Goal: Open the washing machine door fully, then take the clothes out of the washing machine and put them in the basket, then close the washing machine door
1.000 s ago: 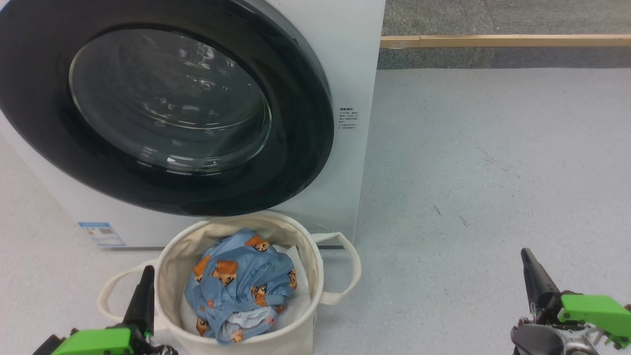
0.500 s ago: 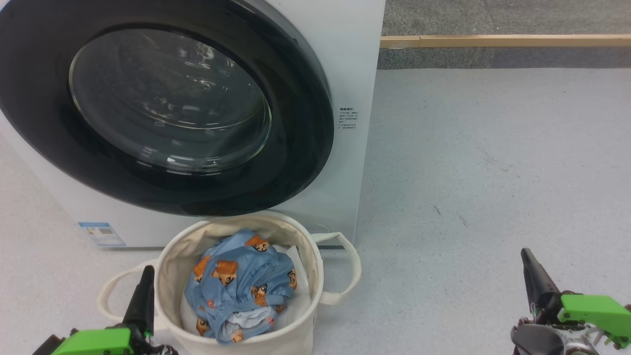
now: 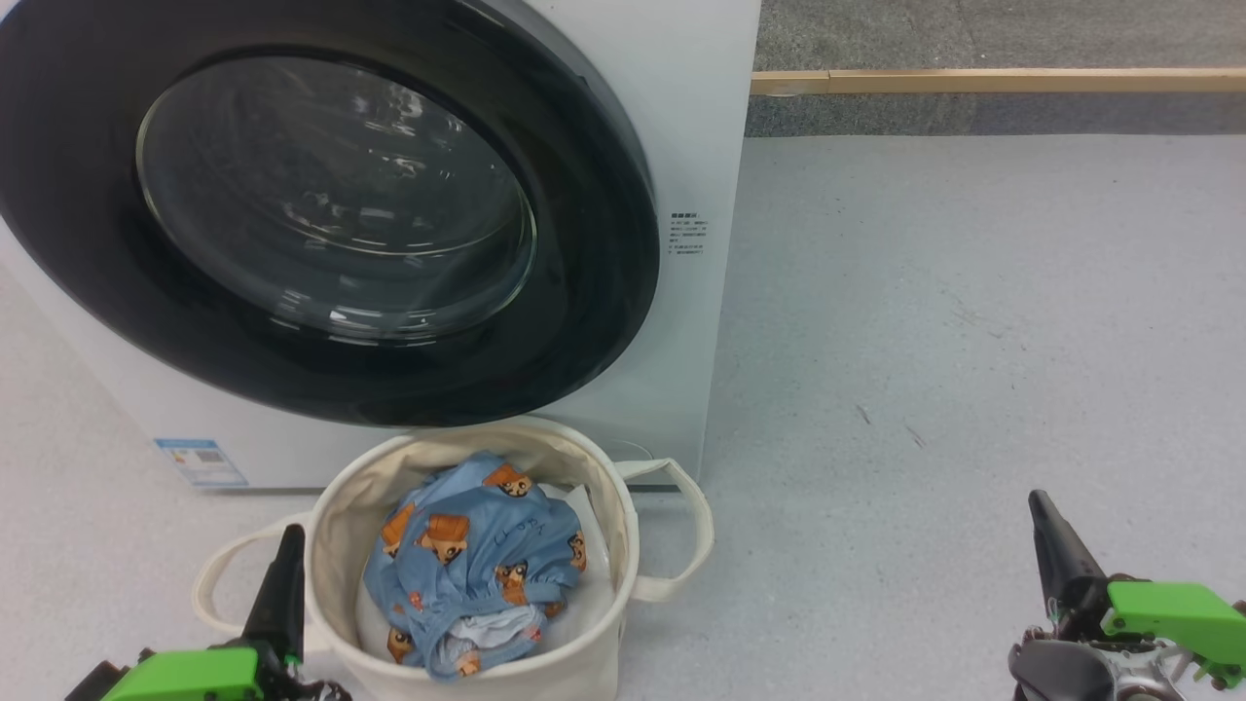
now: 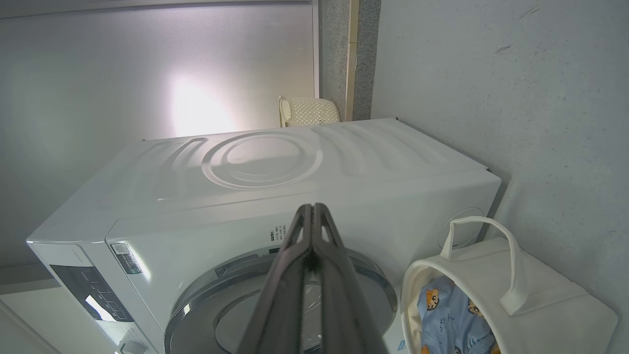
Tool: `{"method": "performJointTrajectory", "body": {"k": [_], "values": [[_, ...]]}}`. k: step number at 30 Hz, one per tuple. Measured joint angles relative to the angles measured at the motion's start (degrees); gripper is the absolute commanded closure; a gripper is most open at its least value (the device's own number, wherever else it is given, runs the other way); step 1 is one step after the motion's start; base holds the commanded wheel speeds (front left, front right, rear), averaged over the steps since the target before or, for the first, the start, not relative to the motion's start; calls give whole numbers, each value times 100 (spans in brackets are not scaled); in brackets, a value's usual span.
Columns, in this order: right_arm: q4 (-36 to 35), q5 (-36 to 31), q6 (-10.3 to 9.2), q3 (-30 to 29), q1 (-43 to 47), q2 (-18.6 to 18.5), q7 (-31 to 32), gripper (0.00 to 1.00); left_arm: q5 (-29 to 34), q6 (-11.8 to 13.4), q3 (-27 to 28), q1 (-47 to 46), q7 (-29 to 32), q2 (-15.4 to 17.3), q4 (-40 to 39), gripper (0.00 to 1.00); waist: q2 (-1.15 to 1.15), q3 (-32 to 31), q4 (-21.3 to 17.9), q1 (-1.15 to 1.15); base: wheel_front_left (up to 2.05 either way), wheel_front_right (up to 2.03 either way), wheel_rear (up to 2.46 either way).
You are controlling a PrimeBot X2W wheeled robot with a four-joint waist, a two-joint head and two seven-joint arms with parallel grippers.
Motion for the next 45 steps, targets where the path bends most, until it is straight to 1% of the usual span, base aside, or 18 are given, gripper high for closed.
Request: {"method": "performJointTrajectory", "body": {"k": [45], "values": [[-1, 0, 0, 0, 0, 0, 0, 100, 7, 0, 9, 0, 1, -22, 0, 100, 0, 0, 0, 0, 0, 0, 0]]}}
